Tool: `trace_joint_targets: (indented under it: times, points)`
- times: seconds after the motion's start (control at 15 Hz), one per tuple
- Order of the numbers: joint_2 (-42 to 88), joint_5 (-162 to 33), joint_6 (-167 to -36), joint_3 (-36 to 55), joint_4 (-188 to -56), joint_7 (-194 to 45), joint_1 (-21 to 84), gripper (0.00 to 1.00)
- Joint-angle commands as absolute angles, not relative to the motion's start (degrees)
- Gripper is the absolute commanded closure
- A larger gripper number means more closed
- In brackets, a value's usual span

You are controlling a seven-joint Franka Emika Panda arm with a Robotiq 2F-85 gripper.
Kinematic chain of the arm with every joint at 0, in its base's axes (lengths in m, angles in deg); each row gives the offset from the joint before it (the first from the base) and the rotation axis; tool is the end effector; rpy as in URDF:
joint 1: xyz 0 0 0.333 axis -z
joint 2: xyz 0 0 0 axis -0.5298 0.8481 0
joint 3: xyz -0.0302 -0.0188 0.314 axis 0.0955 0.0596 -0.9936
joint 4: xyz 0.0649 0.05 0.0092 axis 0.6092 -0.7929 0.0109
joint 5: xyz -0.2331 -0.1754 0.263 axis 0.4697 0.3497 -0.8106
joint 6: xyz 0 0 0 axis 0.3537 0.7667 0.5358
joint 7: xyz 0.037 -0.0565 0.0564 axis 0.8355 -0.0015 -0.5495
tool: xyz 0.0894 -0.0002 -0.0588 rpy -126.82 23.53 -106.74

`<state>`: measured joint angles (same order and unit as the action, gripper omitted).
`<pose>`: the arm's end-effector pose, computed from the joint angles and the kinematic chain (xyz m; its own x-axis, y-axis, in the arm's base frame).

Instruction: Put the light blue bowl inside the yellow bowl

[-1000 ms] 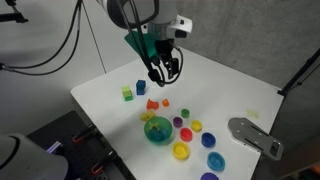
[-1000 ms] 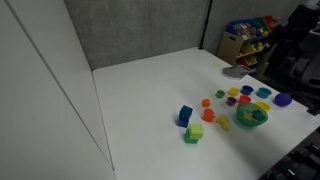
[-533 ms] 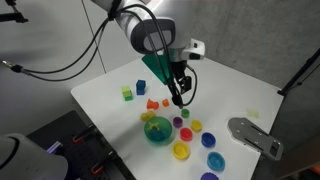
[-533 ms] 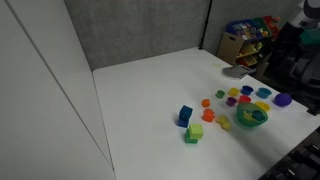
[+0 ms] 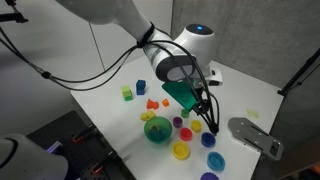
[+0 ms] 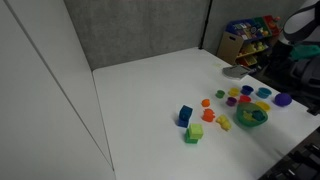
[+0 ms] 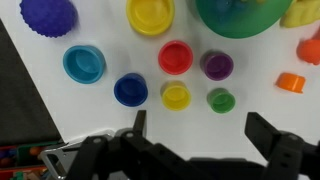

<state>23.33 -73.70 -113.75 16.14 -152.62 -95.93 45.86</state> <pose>0.5286 -0.2402 0.2769 0.9718 -0.2001 0.1248 -0.2039 -0.9788 0.0185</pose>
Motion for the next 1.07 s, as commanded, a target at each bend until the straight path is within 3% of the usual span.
trace_joint_targets:
  times: [0.0, 1.0]
  points:
    - [30.68, -73.64, -113.00, 14.69, -145.48, -100.53, 49.62, 0.00]
    - [40.79, -68.65, -120.61, 14.39, -142.34, -102.16, 53.55, 0.00]
